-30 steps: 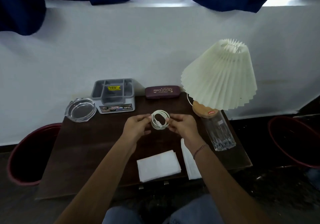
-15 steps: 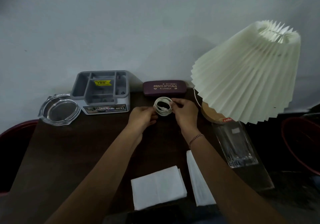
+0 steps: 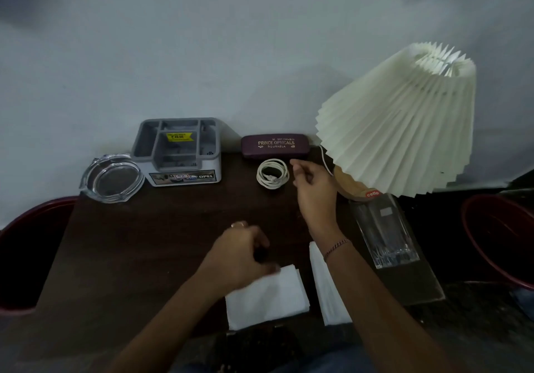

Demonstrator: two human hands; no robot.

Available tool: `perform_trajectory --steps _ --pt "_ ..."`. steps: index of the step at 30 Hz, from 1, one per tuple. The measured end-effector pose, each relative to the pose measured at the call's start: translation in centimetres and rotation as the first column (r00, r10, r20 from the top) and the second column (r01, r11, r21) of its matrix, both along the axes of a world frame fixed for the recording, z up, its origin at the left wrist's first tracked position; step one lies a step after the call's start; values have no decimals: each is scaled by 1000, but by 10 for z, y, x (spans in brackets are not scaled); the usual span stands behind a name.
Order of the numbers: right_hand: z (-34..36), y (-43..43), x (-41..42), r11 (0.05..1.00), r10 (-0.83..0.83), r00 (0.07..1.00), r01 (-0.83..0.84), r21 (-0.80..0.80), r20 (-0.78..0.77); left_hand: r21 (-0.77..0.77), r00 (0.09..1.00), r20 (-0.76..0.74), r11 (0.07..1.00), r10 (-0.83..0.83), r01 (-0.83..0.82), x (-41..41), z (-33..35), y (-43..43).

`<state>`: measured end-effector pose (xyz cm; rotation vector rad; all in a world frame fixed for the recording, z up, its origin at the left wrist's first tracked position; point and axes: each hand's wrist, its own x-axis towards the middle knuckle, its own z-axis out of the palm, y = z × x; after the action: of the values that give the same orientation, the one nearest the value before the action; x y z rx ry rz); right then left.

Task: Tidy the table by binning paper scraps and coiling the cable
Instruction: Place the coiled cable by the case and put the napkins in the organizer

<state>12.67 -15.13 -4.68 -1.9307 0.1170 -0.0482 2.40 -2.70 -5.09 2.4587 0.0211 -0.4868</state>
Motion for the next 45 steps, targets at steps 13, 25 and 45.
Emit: perform_trajectory --steps 13,25,45 --pt "38 -10 -58 991 113 993 -111 -70 27 205 986 138 972 90 -117 -26 14 -11" --pt "88 61 -49 870 356 912 -245 428 -203 -481 615 445 753 651 -449 23 75 38" --pt "78 118 30 923 379 918 -365 120 -115 -714 669 -25 455 743 -532 98 71 81"
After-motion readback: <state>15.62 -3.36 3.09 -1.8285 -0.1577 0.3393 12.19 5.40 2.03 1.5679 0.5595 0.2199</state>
